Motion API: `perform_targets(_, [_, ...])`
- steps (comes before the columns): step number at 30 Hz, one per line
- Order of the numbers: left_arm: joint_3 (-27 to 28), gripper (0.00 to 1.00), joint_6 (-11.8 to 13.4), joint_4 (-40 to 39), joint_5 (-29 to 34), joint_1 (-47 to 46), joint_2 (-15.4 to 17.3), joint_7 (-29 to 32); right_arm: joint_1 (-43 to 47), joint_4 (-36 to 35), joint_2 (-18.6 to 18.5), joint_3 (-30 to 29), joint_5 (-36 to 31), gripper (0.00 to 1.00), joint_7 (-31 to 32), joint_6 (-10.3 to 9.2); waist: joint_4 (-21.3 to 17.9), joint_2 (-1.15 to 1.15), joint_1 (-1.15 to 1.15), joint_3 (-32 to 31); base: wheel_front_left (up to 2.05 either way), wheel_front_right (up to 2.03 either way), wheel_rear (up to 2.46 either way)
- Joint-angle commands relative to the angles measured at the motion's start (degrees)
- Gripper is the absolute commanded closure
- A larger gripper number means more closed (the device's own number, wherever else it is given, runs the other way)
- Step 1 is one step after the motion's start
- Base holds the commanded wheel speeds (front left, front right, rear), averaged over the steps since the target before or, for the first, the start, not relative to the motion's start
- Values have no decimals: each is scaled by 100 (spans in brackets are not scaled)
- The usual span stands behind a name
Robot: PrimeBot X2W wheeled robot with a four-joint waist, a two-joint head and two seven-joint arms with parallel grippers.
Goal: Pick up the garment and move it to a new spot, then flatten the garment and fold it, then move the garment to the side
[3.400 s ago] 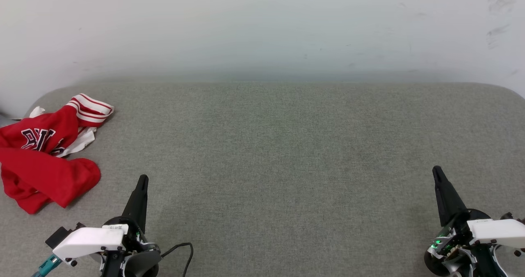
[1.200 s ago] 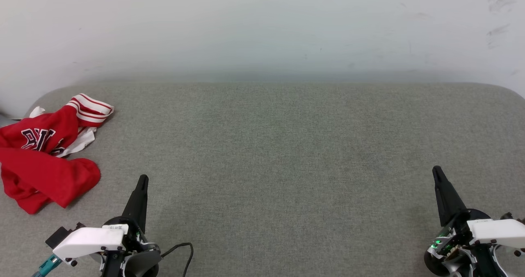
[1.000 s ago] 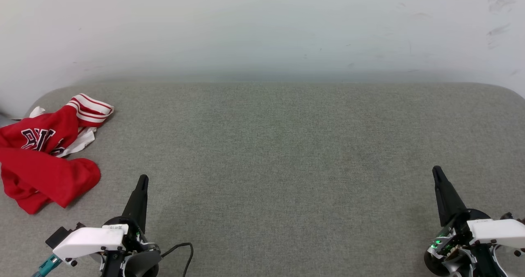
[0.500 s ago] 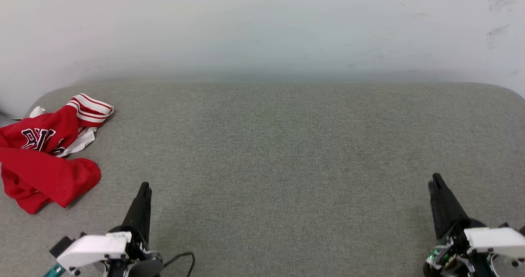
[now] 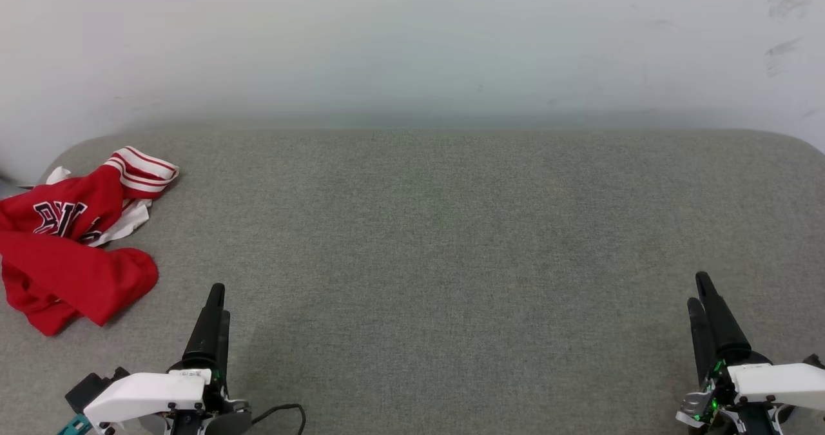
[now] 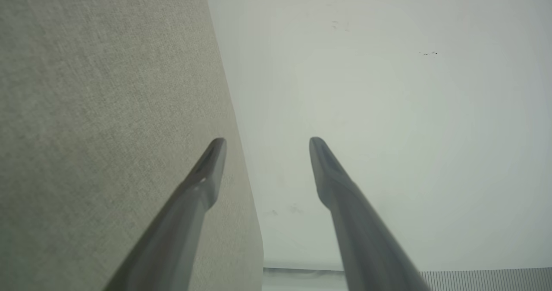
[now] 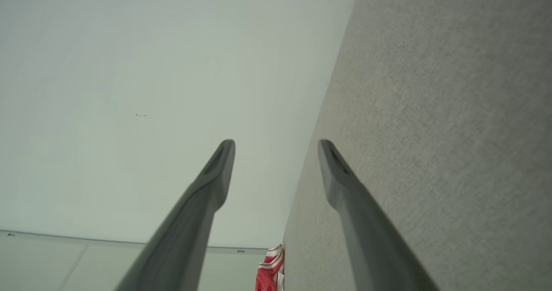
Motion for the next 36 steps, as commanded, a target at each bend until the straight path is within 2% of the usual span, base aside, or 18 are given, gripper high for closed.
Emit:
perform_targets(1, [35, 0, 28, -153, 186, -143, 11, -57, -74, -157, -3, -33, -192, 0, -55, 1, 1, 0, 0, 2, 0, 0, 0])
perform_targets(20, [-414, 0, 830, -782, 2595, -81, 14, -507, 67, -908, -1, 43, -2902, 0, -508, 1, 15, 0, 0, 20, 0, 0, 0])
perform_targets(36, [-684, 0, 1161, -850, 4257, 22, 17, -824, 223, -987, 1, 168, -4581, 0, -822, 1, 37, 0, 0, 8, 0, 0, 0])
